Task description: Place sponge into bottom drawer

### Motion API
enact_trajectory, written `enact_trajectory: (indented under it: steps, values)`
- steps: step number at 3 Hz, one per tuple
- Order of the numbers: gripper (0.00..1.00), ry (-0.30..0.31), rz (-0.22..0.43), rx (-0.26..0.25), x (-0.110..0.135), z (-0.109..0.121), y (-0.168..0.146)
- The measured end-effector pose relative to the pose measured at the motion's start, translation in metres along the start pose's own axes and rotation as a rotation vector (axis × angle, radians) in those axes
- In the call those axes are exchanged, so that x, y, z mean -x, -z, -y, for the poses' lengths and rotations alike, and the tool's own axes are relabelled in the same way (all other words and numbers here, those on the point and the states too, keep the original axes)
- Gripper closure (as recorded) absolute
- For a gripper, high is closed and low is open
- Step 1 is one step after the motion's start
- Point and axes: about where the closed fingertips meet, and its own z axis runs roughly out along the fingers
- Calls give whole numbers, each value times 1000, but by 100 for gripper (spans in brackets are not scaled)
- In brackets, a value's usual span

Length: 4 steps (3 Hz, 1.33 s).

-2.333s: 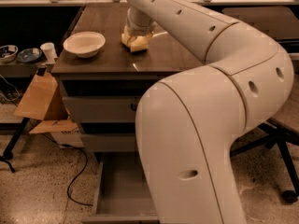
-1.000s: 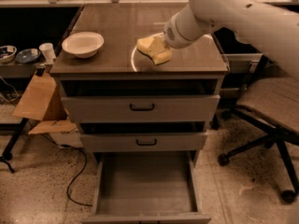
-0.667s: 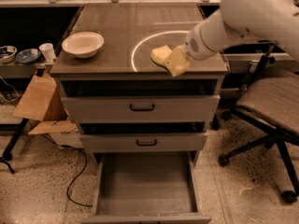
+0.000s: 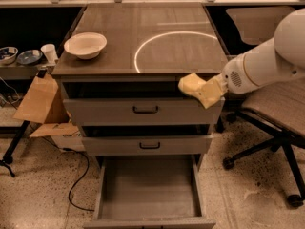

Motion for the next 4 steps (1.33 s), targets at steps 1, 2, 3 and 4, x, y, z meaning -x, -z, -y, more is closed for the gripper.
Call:
enact_trajectory:
  steps: [1, 2, 3, 4]
  values:
    - [100, 65, -56, 54, -36, -14, -23]
    - [100, 121, -173, 115, -57, -31, -78]
    - [100, 126, -309, 184, -72, -68, -158]
    - [100, 131, -418, 238, -90, -108, -224]
